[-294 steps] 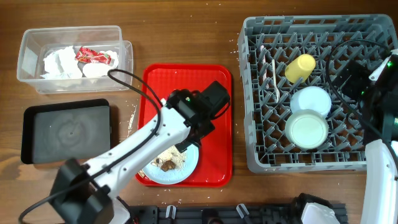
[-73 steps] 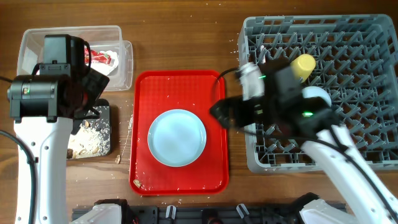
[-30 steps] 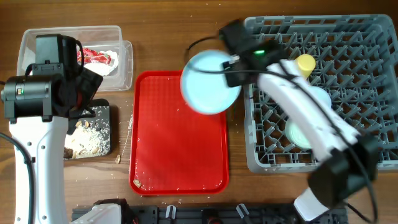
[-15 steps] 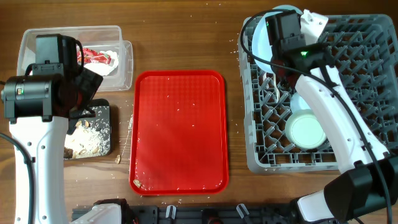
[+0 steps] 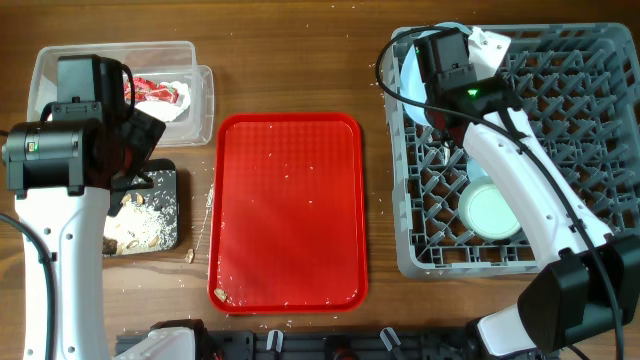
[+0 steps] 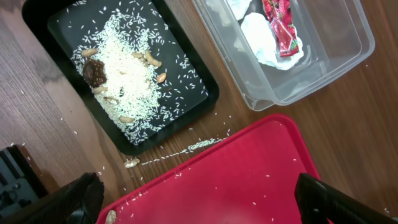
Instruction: Sort waste into correct bins and load items into the dishwasher rack
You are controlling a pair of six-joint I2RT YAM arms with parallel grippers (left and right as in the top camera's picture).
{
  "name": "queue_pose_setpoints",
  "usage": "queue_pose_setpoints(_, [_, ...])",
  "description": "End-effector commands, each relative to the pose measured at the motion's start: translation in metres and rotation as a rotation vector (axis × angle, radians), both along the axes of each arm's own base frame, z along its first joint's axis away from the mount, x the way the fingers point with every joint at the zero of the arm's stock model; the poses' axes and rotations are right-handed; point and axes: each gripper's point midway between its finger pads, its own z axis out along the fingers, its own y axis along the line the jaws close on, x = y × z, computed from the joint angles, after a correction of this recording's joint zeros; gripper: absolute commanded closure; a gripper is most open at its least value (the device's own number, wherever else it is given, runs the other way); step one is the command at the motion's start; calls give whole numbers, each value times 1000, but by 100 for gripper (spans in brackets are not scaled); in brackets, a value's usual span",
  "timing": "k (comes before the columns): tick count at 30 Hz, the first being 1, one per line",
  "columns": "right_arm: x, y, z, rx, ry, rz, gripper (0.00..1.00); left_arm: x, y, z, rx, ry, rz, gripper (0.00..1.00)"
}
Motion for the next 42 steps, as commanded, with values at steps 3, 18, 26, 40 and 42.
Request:
queue_pose_setpoints(3, [-8, 43, -13, 201, 85, 185, 45, -1, 3, 0, 8, 0, 14, 0])
queue_pose_setpoints(18, [15, -38, 34, 767, -130, 279, 96, -1, 3, 0, 8, 0, 14, 0])
queue_pose_setpoints(26, [19, 28, 21, 1223, -68, 673, 96, -1, 3, 0, 8, 0, 14, 0])
queue_pose_setpoints(40, [-179, 44, 115, 728, -93, 764, 96, -1, 3, 0, 8, 0, 14, 0])
queue_pose_setpoints(42, [-208, 49, 119, 707, -155, 764, 51, -1, 3, 0, 8, 0, 14, 0])
